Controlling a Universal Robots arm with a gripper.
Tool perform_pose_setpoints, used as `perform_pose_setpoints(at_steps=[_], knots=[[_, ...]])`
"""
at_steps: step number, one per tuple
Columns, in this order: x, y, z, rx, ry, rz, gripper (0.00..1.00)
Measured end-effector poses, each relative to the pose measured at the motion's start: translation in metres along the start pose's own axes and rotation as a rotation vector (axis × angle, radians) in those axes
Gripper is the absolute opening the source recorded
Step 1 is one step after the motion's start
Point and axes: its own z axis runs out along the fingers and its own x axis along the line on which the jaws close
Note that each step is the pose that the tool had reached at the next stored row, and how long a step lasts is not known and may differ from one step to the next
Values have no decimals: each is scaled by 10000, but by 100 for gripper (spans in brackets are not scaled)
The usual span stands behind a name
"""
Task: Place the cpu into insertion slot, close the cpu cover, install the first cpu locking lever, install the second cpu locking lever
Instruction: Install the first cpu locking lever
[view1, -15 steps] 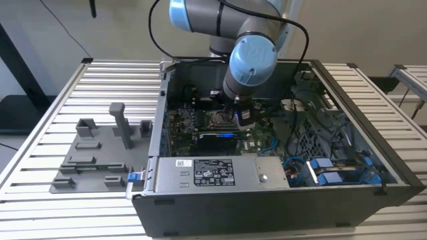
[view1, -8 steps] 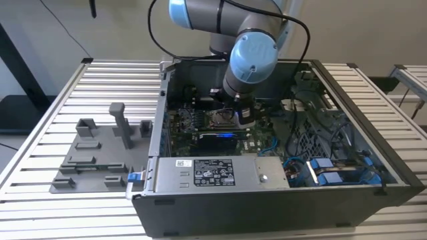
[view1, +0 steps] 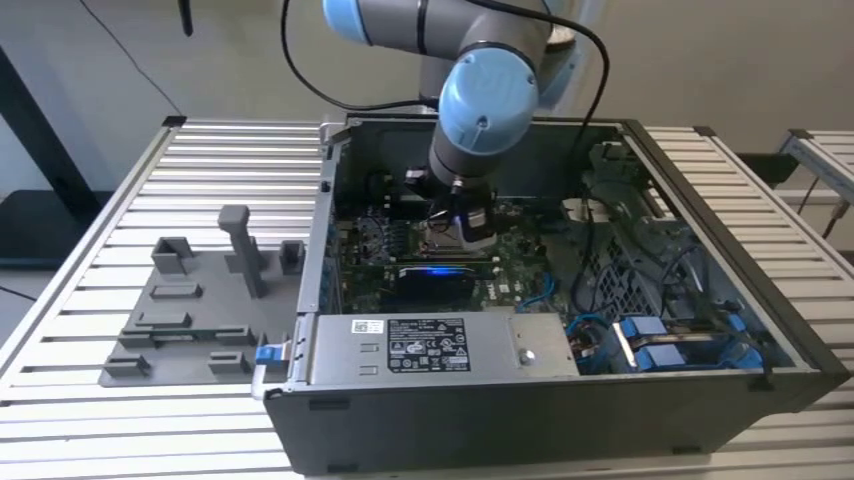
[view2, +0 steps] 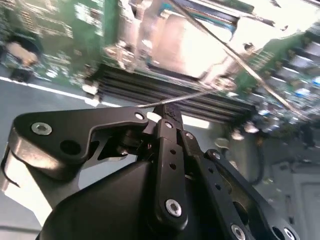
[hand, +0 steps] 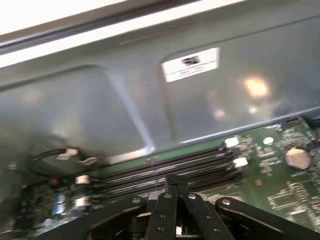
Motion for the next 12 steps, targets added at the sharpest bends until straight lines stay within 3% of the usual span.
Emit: perform_pose_setpoints(at_steps=[4,7,10,12], knots=[[172,-51,-5,0,-2,-1,11],[290,-94,8,22,-57,-33,11],[329,-120,28,76,-155,-87,11],[327,-126,37,184,-216,-105,11]])
